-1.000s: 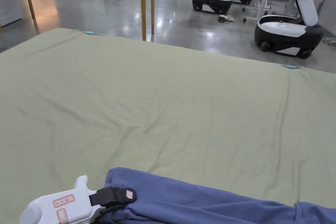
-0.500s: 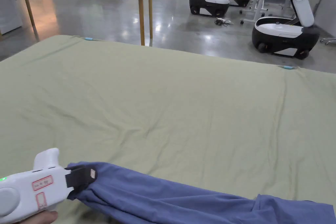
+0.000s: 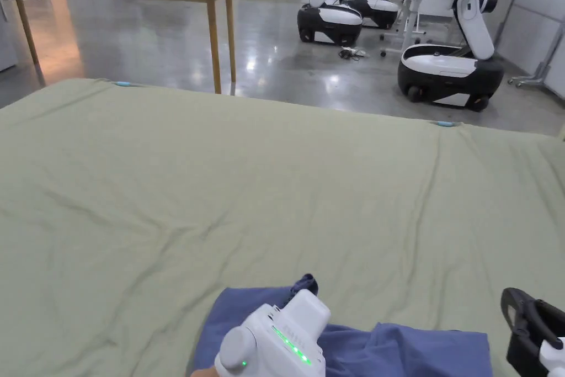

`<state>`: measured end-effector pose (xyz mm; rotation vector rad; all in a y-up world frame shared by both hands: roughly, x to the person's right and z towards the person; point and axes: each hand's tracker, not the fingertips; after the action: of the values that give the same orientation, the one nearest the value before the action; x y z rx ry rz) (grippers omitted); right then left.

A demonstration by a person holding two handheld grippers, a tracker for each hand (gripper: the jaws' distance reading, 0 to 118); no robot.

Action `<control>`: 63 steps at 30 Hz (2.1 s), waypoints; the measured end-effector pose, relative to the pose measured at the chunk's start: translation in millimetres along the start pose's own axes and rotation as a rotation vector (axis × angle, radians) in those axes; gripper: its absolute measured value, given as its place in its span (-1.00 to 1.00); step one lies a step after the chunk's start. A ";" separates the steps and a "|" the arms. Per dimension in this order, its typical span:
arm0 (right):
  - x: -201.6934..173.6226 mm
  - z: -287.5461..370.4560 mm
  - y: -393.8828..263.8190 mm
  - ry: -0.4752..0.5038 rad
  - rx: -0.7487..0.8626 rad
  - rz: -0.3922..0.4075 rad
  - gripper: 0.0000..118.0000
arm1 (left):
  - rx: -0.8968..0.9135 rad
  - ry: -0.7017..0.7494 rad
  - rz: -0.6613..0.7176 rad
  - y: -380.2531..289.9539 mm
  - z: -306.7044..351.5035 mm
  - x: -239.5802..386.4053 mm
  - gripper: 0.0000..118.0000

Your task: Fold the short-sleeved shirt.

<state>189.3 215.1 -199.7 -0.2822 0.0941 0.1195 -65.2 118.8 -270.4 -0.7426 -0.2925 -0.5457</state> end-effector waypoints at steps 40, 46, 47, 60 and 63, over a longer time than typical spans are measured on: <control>-9.4 -17.7 -1.1 0.084 -0.037 -0.110 -0.95 | 0.112 -0.432 1.177 -117.0 13.5 -177.7 1.00; -21.2 -19.1 6.5 0.095 -0.033 -0.108 -0.95 | 0.041 -0.724 1.418 -144.3 -38.1 -186.8 1.00; -21.7 -18.3 7.8 0.092 -0.031 -0.106 -0.95 | 0.067 -0.759 1.420 -139.6 -38.2 -187.3 1.00; -11.0 -6.2 15.6 0.058 -0.023 -0.105 -0.95 | 0.018 -0.652 1.407 -124.0 -43.8 -153.0 -0.80; -9.9 -6.0 15.8 0.056 -0.021 -0.109 -0.95 | 0.094 -0.482 1.357 -124.5 -15.1 -187.8 -0.80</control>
<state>177.0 227.5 -208.7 -0.3108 0.1332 0.0044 -289.1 100.9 -293.5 -0.8009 -0.1934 0.9345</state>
